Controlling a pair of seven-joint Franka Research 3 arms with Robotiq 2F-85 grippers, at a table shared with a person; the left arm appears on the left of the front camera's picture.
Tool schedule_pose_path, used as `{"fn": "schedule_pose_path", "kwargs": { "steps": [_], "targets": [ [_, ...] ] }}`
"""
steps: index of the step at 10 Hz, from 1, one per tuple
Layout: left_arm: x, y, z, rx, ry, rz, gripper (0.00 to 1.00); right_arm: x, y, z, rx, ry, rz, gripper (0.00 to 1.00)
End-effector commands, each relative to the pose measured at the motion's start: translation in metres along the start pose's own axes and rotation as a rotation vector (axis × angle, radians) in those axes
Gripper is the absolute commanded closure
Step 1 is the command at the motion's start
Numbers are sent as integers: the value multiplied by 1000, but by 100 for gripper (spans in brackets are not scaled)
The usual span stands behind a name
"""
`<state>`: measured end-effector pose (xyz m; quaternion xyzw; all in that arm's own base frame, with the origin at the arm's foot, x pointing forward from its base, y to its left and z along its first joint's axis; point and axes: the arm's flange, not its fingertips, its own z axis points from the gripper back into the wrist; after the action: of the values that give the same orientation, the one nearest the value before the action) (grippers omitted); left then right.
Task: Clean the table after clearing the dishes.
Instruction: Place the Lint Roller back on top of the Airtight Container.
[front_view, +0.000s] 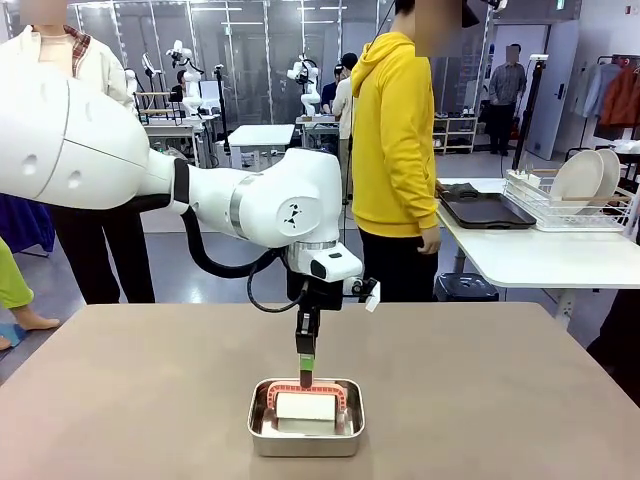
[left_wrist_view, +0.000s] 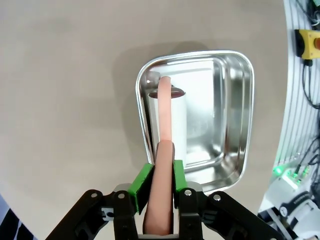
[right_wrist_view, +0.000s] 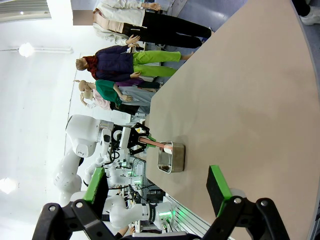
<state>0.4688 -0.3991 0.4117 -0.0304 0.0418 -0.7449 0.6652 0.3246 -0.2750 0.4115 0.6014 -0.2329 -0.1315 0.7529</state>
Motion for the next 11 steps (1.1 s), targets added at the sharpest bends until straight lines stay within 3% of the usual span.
{"fn": "schedule_pose_path", "kwargs": {
  "steps": [1,6,11],
  "targets": [
    [-7,9,4,-25,-8,-34,67,-1,4,0,3,2,15,0],
    [-11,19,20,3,13,-23,2,-1,4,0,3,2,15,0],
    [-17,23,45,59,-23,21,0,-1,4,0,3,2,15,0]
  ]
}}
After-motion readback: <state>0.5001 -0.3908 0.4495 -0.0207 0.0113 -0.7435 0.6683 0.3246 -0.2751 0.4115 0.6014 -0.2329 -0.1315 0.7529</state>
